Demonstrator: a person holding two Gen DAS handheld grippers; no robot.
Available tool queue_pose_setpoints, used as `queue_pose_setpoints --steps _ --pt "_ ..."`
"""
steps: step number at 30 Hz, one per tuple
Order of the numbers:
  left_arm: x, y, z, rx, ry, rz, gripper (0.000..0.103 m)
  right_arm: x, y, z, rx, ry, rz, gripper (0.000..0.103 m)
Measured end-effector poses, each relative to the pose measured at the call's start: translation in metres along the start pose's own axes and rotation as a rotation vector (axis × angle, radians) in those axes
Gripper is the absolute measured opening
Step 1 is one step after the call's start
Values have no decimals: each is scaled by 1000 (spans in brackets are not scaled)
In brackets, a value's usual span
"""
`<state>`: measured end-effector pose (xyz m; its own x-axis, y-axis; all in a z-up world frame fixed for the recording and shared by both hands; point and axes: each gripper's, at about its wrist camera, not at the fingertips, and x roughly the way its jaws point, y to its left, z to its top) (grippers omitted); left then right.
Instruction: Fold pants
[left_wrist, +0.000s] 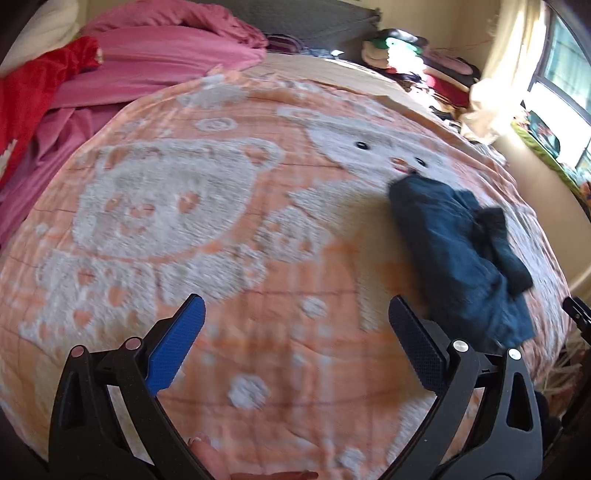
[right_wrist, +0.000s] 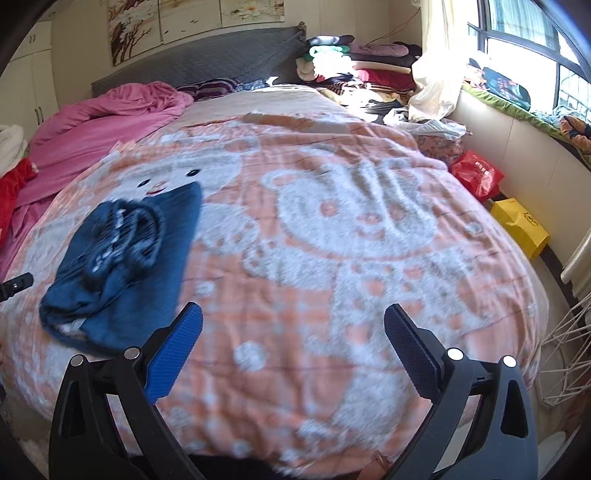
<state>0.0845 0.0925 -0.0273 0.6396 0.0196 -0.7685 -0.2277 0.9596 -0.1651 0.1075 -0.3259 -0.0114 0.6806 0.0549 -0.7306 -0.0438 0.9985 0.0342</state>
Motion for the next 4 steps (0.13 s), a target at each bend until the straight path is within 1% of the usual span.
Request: queue_pose_setpoints --steps 2,3,4 --pt "13 29 19 -59 -9 93 94 15 -33 19 13 -9 -65 98" --pt "20 41 27 -68 -18 142 94 24 -50 28 20 -13 -71 98" --pt "26 53 34 -80 -17 189 94 35 -66 36 31 -5 -98 98"
